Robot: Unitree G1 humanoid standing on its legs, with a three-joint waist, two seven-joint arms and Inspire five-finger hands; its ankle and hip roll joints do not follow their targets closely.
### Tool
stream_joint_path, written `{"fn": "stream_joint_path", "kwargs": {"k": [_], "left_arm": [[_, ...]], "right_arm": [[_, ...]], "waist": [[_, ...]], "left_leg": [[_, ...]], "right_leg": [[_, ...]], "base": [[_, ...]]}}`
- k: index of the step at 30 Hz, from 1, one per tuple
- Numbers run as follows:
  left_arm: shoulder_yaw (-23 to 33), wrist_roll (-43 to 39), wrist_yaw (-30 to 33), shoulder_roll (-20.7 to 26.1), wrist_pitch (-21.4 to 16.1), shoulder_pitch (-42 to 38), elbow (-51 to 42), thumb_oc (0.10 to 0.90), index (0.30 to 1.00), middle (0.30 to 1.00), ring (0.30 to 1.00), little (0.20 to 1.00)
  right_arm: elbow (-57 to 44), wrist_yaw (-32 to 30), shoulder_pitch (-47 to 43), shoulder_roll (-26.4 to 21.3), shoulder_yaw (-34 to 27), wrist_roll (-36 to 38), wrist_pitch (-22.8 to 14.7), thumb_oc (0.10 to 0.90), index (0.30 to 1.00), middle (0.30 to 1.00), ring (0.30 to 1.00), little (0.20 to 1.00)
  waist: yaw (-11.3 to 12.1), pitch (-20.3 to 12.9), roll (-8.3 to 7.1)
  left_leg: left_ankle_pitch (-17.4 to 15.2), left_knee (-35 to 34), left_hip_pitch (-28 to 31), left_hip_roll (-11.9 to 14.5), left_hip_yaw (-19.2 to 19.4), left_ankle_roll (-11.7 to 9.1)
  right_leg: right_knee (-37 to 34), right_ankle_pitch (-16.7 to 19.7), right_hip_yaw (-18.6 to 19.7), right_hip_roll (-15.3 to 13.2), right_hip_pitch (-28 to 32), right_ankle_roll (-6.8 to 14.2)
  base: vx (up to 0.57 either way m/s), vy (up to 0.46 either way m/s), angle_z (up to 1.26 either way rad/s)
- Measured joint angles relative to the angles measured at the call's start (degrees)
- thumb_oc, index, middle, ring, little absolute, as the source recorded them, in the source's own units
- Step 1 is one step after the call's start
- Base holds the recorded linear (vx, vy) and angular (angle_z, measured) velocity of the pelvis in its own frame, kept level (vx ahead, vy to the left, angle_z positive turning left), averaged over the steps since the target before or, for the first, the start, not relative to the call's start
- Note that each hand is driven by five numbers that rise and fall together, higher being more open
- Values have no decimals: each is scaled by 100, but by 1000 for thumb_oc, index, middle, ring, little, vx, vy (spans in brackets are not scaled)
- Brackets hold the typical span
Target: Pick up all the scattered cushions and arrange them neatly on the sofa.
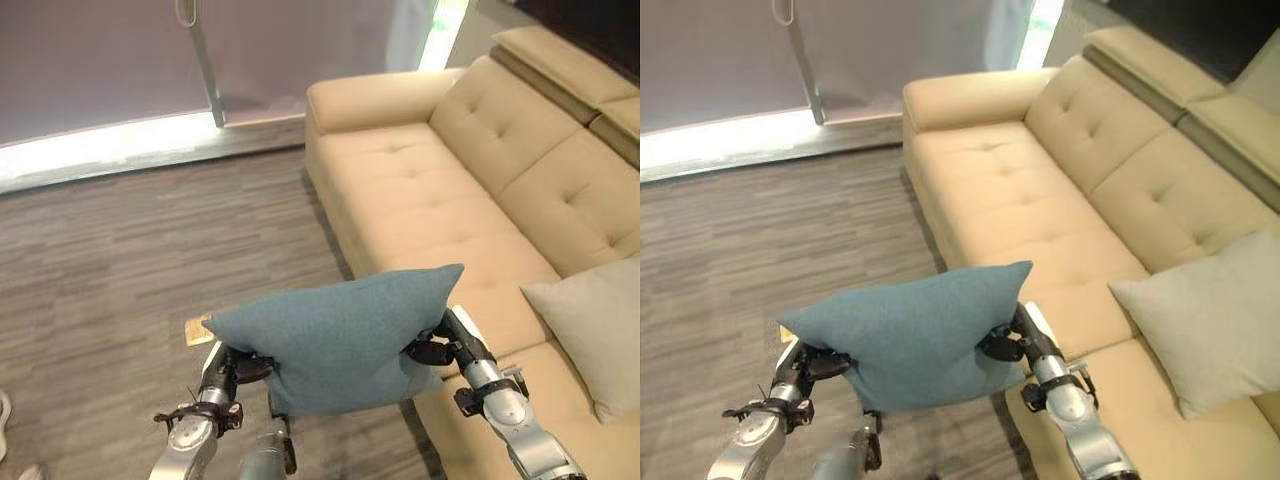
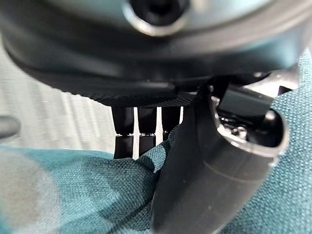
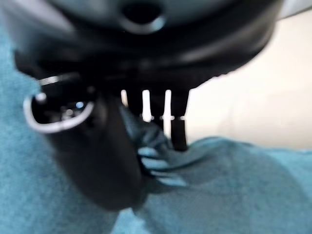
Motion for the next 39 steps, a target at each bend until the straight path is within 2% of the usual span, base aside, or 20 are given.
{"fn": "stream_joint_path", "kwargs": {"k": [4,6,10,13,15,17,20,22,23,25,26,27,28,29,31,32,33,36,37,39], "left_arm": [[-4,0,2,254,56,-160,-6,400,300,300,300,300],[54,-1,35,423,56,-311,-12,400,300,300,300,300],[185,-4,63,523,21,-342,-19,400,300,300,300,300],[225,-3,67,463,16,-358,-31,400,300,300,300,300],[239,-2,58,328,16,-401,22,400,300,300,300,300],[238,-2,59,44,32,-415,103,400,300,300,300,300],[148,-1,51,-163,33,-392,41,400,300,300,300,300],[53,0,34,-227,32,-325,-58,400,300,300,300,300],[60,-1,33,-212,41,-335,-55,400,300,300,300,300],[63,-3,33,-188,41,-331,-74,400,300,300,300,300],[64,-13,31,-200,37,-399,-204,400,300,300,300,300],[141,-16,29,-149,13,-400,-447,400,300,300,300,300],[161,-14,28,-113,19,-410,-454,400,300,300,300,300],[117,-17,-17,-61,18,-491,-513,400,300,300,300,300],[124,-20,-55,-89,14,-538,-598,400,300,300,300,300],[138,-16,-83,-35,24,-422,-590,400,300,300,300,300],[114,-12,-94,-24,53,-267,-567,400,300,300,300,300],[152,-14,-89,-63,70,177,-568,400,300,300,300,300],[160,-12,-87,-112,91,273,-554,400,300,300,300,300],[150,-1,-78,85,159,182,-554,400,300,300,300,300]], "right_arm": [[-99,91,28,103,68,-19,2,400,300,300,300,300],[-193,92,-62,238,69,-22,1,400,300,300,300,300],[-194,121,-166,433,86,-28,-26,400,300,300,300,300],[-199,129,-202,378,96,-16,-41,400,300,300,300,300],[-193,156,-203,322,44,-8,-37,400,300,300,300,300],[-125,161,-133,319,-59,-4,2,400,300,300,300,300],[-125,160,125,234,-283,1,3,400,300,300,300,300],[-94,156,180,81,-344,1,7,400,300,300,300,300],[-16,161,44,66,-332,1,7,400,300,300,300,300],[-16,170,-38,35,-310,1,5,400,300,300,300,300],[-59,167,-65,-23,-343,22,-21,400,300,300,300,300],[-42,153,-220,-41,-390,36,-20,400,300,300,300,300],[-46,113,-298,-31,-377,41,-27,400,300,300,300,300],[-65,94,-281,-87,-441,68,-27,400,300,300,300,300],[-61,84,-319,-16,-550,87,-16,400,300,300,300,300],[-67,58,-316,35,-544,88,-31,400,300,300,300,300],[3,38,-312,54,-504,88,-31,400,300,300,300,300],[38,113,-162,-48,-226,85,-25,400,300,300,300,300],[44,145,-102,-30,-187,82,-14,400,300,300,300,300],[25,182,78,120,-150,74,-2,400,300,300,300,300]], "waist": [[-204,-74,-227],[-230,-41,-280],[-181,87,-150],[-239,124,-30],[-374,163,-29],[-551,261,-116],[-687,236,-71],[-779,157,137],[-705,133,213],[-675,127,223],[-714,103,174],[-526,102,134],[-573,122,48],[-584,132,-204],[-407,202,-386],[-289,156,-497],[-248,177,-457],[55,97,-49],[95,110,94],[-181,110,-16]], "left_leg": [[219,-560,808,-557,61,350],[-4,-561,997,-675,82,475],[-280,-611,1479,-639,130,572],[-735,-708,1668,-656,109,445],[-775,-792,1751,-777,116,401],[-1250,-710,2245,-993,86,357],[-1717,-650,2825,-949,-275,163],[-1762,-549,3243,-626,-437,-107],[-1676,230,3086,-408,-432,-444],[-1409,1473,2773,-243,-423,-937],[-907,3566,1752,37,-244,-1175],[-960,4895,876,386,-82,-1137],[-1111,4586,555,407,-111,-1046],[-1283,4345,42,609,79,-660],[-1275,3466,-429,924,348,-343],[-1037,868,-553,667,47,-407],[-809,-473,-588,350,-348,-530],[-901,-998,-250,-309,-2047,-618],[-603,-823,-22,-333,-2179,-369],[-329,-692,112,-462,-1614,-358]], "right_leg": [[3694,-43,-4,-550,-1596,710],[4106,-52,-35,-680,-2211,748],[3728,-76,-373,-727,-2617,673],[2493,38,-608,-611,-3077,579],[1148,716,-690,-571,-3506,554],[-757,1647,-984,-609,-3506,539],[-385,1945,-1056,-548,-3128,259],[-83,2665,-1102,-319,-2889,-363],[-36,2430,-1139,-177,-2632,-678],[-46,2139,-1140,-108,-2223,-782],[-201,1898,-1128,-85,-1929,-820],[-322,1830,-1059,59,-1658,-839],[-351,1709,-1026,27,-1350,-969],[-448,1238,-847,-9,-1004,-990],[-573,1237,-760,27,-725,-909],[-850,1096,-574,45,-350,-671],[-989,977,-469,55,33,-471],[-909,579,388,72,594,-152],[-700,322,627,88,727,82],[131,35,502,-209,463,276]], "base": [[195,152,-3],[306,171,20],[284,95,1],[477,26,-1],[492,-15,4],[611,-66,12],[503,-87,43],[391,-136,56],[379,-240,6],[276,-202,4],[238,-134,-14],[331,-131,-17],[420,-136,-24],[428,-14,7],[345,72,-29],[384,116,-77],[485,148,-95],[412,173,-164],[367,218,-153],[225,159,-56]]}}
